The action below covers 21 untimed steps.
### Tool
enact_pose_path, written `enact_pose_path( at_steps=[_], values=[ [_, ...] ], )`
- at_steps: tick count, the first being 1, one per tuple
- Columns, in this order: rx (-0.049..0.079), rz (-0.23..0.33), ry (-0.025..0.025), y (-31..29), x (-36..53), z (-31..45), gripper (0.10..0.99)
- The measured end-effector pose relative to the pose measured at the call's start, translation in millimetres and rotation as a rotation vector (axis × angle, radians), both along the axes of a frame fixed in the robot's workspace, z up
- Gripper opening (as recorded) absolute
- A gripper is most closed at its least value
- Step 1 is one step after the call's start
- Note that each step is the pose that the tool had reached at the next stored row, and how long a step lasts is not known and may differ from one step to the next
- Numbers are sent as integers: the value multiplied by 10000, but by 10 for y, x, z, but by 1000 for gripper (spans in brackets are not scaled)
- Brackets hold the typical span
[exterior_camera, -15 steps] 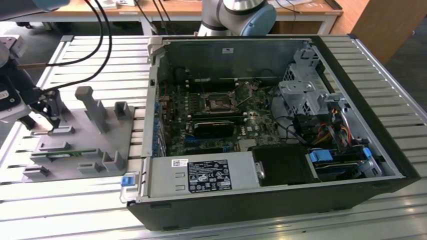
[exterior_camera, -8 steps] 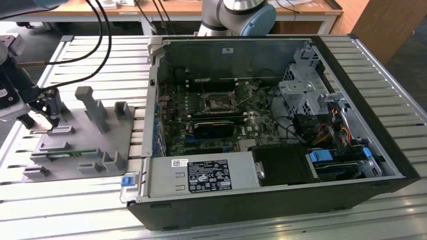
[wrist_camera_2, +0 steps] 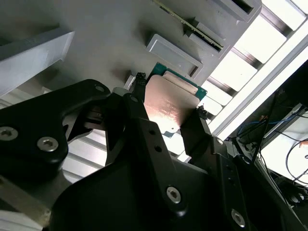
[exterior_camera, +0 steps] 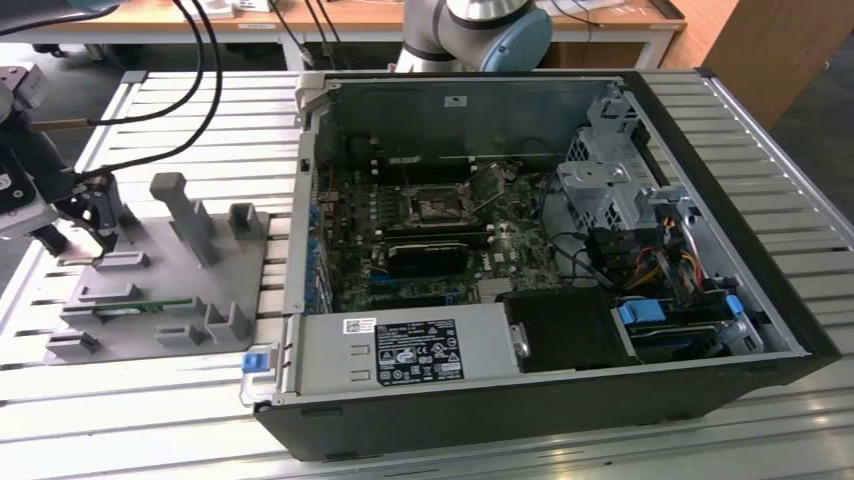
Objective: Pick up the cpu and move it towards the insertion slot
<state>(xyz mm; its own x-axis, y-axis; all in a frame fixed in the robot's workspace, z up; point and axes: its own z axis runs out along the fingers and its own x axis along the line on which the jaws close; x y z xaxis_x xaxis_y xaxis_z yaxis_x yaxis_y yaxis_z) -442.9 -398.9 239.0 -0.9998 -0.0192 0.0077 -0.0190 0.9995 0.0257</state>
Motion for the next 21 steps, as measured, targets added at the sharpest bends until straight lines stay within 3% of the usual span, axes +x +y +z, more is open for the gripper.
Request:
enact_pose_path(
  at_steps=[21],
  values=[
    [-1,0,1,3,0,83,541]
  ],
)
